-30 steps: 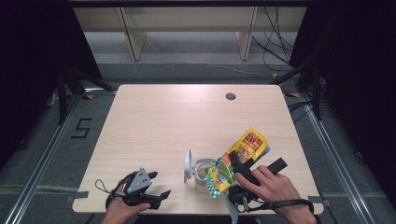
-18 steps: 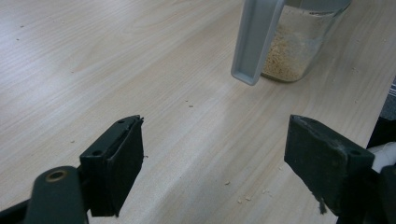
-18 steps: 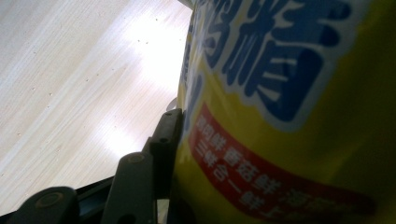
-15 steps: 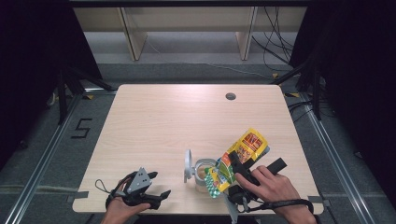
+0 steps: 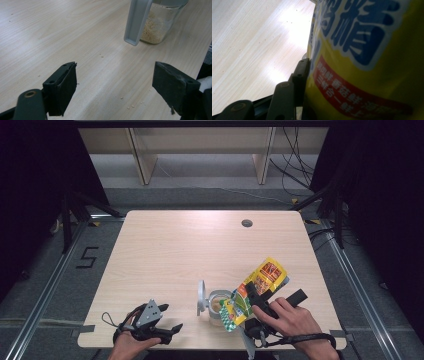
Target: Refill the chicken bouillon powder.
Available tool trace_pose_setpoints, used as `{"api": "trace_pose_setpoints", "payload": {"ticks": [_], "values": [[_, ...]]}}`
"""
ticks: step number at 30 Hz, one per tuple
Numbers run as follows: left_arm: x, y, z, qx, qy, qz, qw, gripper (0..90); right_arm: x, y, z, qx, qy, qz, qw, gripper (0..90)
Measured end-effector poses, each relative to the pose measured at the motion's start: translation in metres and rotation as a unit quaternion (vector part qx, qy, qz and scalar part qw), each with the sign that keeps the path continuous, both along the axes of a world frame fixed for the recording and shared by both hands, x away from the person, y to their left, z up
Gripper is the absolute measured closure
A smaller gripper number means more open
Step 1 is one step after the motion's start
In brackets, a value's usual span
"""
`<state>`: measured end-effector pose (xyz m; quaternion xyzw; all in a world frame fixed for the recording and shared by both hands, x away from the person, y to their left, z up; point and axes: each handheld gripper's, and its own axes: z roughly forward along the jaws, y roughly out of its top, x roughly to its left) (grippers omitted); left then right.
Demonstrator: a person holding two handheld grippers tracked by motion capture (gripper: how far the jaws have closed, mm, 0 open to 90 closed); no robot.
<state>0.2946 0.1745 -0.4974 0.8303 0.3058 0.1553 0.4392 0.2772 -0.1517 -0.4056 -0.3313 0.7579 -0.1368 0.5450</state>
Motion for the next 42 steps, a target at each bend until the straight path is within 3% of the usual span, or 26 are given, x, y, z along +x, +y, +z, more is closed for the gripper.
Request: {"api": "trace_pose_setpoints", "payload": {"ticks": [10,11,12,25,26,30,31,41,42], "values": [[-0.0001,0.0,0.0,0.0,0.0,0.0,1.0,19.0,0.0002,-0.0002,-0.0001,0.002,0.002,0.0,1.0,56.2],[0.0,0.0,0.0,0.0,0.0,0.0,1.0,19.0,-0.0002,-0.0006,-0.0005,0.004,-0.008,0.005,0.9999,56.2],[0.0,0.0,0.0,0.0,0.0,0.0,1.0,19.1,0.0001,-0.0002,0.0,0.002,0.002,0.0,1.0,56.2],[0.0,0.0,0.0,0.0,0.0,0.0,1.0,19.0,0.0,-0.0001,0.0,0.002,0.002,0.0,1.0,56.3],[-0.0001,0.0,0.0,0.0,0.0,0.0,1.0,19.0,0.0011,0.0003,0.0011,-0.007,0.001,0.009,0.9999,56.3],[0.0002,0.0003,0.0001,0.002,-0.001,0.001,1.0,19.1,0.001,0.0002,0.0012,-0.008,0.001,0.008,0.9999,56.3],[0.0001,0.0002,0.0001,0.001,-0.001,-0.001,1.0,19.1,0.0006,-0.0003,0.0013,-0.005,-0.007,0.012,0.9999,56.3],[0.0001,0.0003,0.0001,0.002,-0.001,0.001,1.0,19.1,0.0007,-0.0007,0.0016,-0.005,-0.007,0.012,0.9999,56.3],[-0.0001,0.0002,0.0002,0.002,-0.001,0.001,1.0,19.1,-0.0001,-0.0014,0.0011,0.004,-0.007,0.007,0.9999,56.3]]}}
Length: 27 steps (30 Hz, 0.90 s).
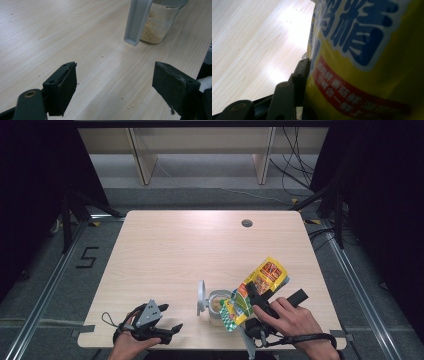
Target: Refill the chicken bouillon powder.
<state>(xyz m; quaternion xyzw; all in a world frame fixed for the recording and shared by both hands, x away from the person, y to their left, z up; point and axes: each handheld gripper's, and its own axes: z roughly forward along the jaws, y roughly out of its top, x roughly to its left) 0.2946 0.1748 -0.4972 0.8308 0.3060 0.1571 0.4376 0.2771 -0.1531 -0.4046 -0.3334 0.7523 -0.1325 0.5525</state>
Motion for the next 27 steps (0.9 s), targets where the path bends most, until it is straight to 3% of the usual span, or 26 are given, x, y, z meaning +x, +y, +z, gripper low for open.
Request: {"api": "trace_pose_setpoints", "payload": {"ticks": [1,15,16,21,27], "values": [[0.0001,-0.0001,-0.0001,-0.002,0.0,-0.002,1.0,19.0,0.0,0.0,0.0001,0.003,0.009,-0.008,0.9999,56.3],[0.0001,-0.0001,-0.0001,-0.002,0.0,-0.001,1.0,19.1,-0.0004,-0.0006,-0.0007,0.004,0.001,-0.006,1.0,56.4],[0.0003,0.0001,-0.0001,0.0,0.0,-0.001,1.0,19.1,-0.0001,-0.0004,-0.0003,0.003,0.01,-0.011,0.9999,56.4],[0.0001,-0.0002,-0.0002,-0.002,0.001,-0.001,1.0,19.1,-0.0003,-0.0007,-0.0008,0.004,0.002,-0.005,1.0,56.4],[0.0002,0.0002,0.0,0.0,0.001,-0.001,1.0,19.1,0.0003,-0.0007,-0.0004,0.004,0.011,-0.01,0.9999,56.5]]}}
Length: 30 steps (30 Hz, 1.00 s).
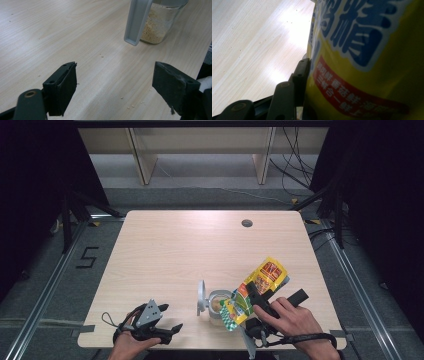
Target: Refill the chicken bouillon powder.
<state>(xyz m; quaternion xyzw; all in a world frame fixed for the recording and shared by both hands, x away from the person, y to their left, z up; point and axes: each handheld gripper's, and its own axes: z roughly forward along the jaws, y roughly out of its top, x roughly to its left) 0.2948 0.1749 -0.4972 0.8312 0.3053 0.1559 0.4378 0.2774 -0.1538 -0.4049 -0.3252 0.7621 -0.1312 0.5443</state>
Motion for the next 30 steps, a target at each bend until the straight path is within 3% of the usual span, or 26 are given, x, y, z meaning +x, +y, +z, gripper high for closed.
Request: {"api": "trace_pose_setpoints", "payload": {"ticks": [3,4,5,30], "values": [[0.0001,-0.0001,-0.0001,0.001,-0.001,0.0,1.0,19.1,-0.0001,0.0,0.0,-0.002,-0.009,0.008,0.9999,56.6],[-0.0001,-0.0003,-0.0002,-0.002,0.0,0.0,1.0,19.1,0.0002,0.0003,0.0003,-0.004,-0.003,0.005,1.0,56.6],[-0.0001,-0.0004,-0.0002,-0.002,0.0,0.0,1.0,19.1,0.002,0.0011,0.002,-0.017,-0.001,0.017,0.9997,56.6],[-0.0001,0.0,0.0001,0.0,0.0,0.0,1.0,19.1,0.0007,-0.0012,0.0022,-0.011,-0.012,0.016,0.9997,56.8]]}}
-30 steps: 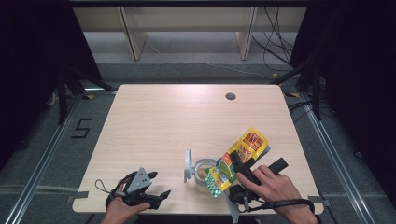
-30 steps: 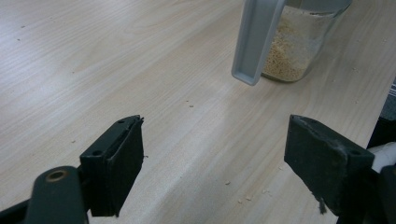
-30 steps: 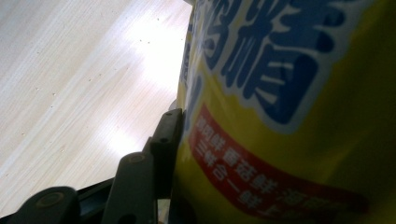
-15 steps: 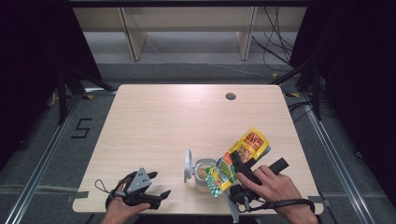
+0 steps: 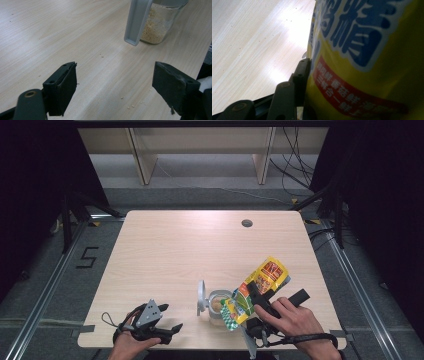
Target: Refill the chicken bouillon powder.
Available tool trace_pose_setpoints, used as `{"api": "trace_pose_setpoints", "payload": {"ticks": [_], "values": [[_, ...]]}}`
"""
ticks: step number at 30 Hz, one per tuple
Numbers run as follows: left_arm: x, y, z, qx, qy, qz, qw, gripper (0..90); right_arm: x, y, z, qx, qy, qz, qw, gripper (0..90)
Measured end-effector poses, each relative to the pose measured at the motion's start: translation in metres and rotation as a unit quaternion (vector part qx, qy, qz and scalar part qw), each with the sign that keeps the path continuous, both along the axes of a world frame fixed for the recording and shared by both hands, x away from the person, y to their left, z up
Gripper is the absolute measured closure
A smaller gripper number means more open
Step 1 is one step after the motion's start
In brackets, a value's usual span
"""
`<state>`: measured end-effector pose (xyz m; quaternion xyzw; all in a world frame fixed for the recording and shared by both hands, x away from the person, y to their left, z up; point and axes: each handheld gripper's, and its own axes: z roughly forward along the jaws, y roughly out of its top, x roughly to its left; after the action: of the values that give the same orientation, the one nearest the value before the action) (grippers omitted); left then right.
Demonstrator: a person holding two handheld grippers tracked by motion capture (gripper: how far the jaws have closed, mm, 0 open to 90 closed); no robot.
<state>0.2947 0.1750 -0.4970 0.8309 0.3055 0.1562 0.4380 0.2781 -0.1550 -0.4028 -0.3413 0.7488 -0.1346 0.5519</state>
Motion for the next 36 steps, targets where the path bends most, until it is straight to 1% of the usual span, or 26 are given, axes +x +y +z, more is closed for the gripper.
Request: {"api": "trace_pose_setpoints", "payload": {"ticks": [2,4,5,9,11,12,13,14,16,17,18,19,20,21,24,25,26,30,33,34,35,36], "values": [[0.0001,0.0,0.0,0.0,0.0,-0.001,1.0,19.1,0.0,-0.0001,0.0001,0.0,-0.001,0.0,1.0,56.9],[0.0001,-0.0002,-0.0003,0.0,0.0,0.001,1.0,19.1,-0.0014,-0.0009,-0.001,0.011,-0.001,-0.012,0.9999,56.9],[0.0002,0.0,-0.0001,0.0,-0.001,-0.001,1.0,19.1,-0.001,-0.0003,-0.0005,0.007,-0.002,-0.008,0.9999,56.9],[-0.0001,-0.0005,-0.0003,-0.001,0.001,0.0,1.0,19.1,-0.002,-0.0006,-0.0004,0.008,-0.005,-0.013,0.9999,56.9],[-0.0001,-0.0005,-0.0003,-0.002,0.001,0.0,1.0,19.1,-0.0018,-0.0006,-0.0001,0.007,-0.006,-0.01,0.9999,56.9],[0.0,-0.0005,-0.0004,-0.003,0.0,0.0,1.0,19.1,-0.002,-0.0005,-0.0003,0.007,-0.005,-0.011,0.9999,56.9],[0.0,-0.0005,-0.0004,-0.002,0.001,0.0,1.0,19.1,-0.0016,-0.0002,-0.0002,0.005,0.002,-0.016,0.9999,56.9],[0.0,-0.0005,-0.0004,-0.002,0.001,0.0,1.0,19.1,-0.0016,-0.0002,-0.0004,0.004,0.003,-0.017,0.9998,57.0],[0.0,-0.0005,-0.0004,-0.002,0.001,0.0,1.0,19.1,-0.0014,0.0,-0.0006,0.003,0.003,-0.017,0.9998,57.0],[0.0,-0.0006,-0.0004,-0.002,0.001,0.0,1.0,19.1,-0.0008,0.0003,0.0001,-0.005,-0.007,-0.005,1.0,57.0],[-0.0004,-0.0015,-0.0009,-0.009,0.003,0.004,0.9999,19.1,-0.0009,0.0002,0.0001,-0.005,-0.006,-0.005,1.0,57.0],[-0.0001,-0.0005,-0.0004,-0.002,0.002,0.001,1.0,19.1,-0.0014,-0.0001,-0.0006,0.004,0.003,-0.017,0.9998,57.0],[-0.0005,-0.0016,-0.001,-0.01,0.003,0.004,0.9999,19.1,-0.0015,-0.0001,-0.0005,0.004,0.003,-0.017,0.9998,57.0],[-0.0001,-0.0005,-0.0004,-0.002,0.002,0.001,1.0,19.1,-0.0015,-0.0002,-0.0004,0.004,0.003,-0.017,0.9999,57.0],[0.0,-0.0003,-0.0003,-0.001,0.001,0.002,1.0,19.1,-0.0013,-0.0001,0.0001,0.003,0.002,-0.013,0.9999,57.0],[0.0003,-0.0001,-0.0001,-0.001,0.001,0.0,1.0,19.1,-0.0016,-0.0004,-0.0002,0.008,-0.007,-0.008,0.9999,57.0],[0.0,-0.0002,-0.0002,-0.002,0.002,0.001,1.0,19.1,-0.0001,0.0006,0.0025,-0.013,-0.008,0.004,0.9999,57.1],[-0.0001,-0.0005,-0.0005,-0.004,0.002,0.002,1.0,19.1,-0.0002,0.0003,0.002,-0.011,-0.01,0.004,0.9999,57.1],[0.0,-0.0003,-0.0003,-0.003,0.003,0.002,1.0,19.1,-0.0004,-0.0001,0.0006,0.0,-0.005,-0.001,1.0,57.1],[0.0001,-0.0001,-0.0003,-0.002,0.002,0.001,1.0,19.1,-0.0002,0.0,0.001,-0.004,-0.006,0.0,1.0,57.1],[0.0001,-0.0001,-0.0003,-0.002,0.002,0.001,1.0,19.1,-0.001,-0.0005,0.0,0.003,-0.004,-0.006,1.0,57.1],[0.0,-0.0002,-0.0003,-0.003,0.003,0.002,1.0,19.1,0.0002,0.0001,0.0009,-0.005,0.001,-0.003,1.0,57.1]]}}
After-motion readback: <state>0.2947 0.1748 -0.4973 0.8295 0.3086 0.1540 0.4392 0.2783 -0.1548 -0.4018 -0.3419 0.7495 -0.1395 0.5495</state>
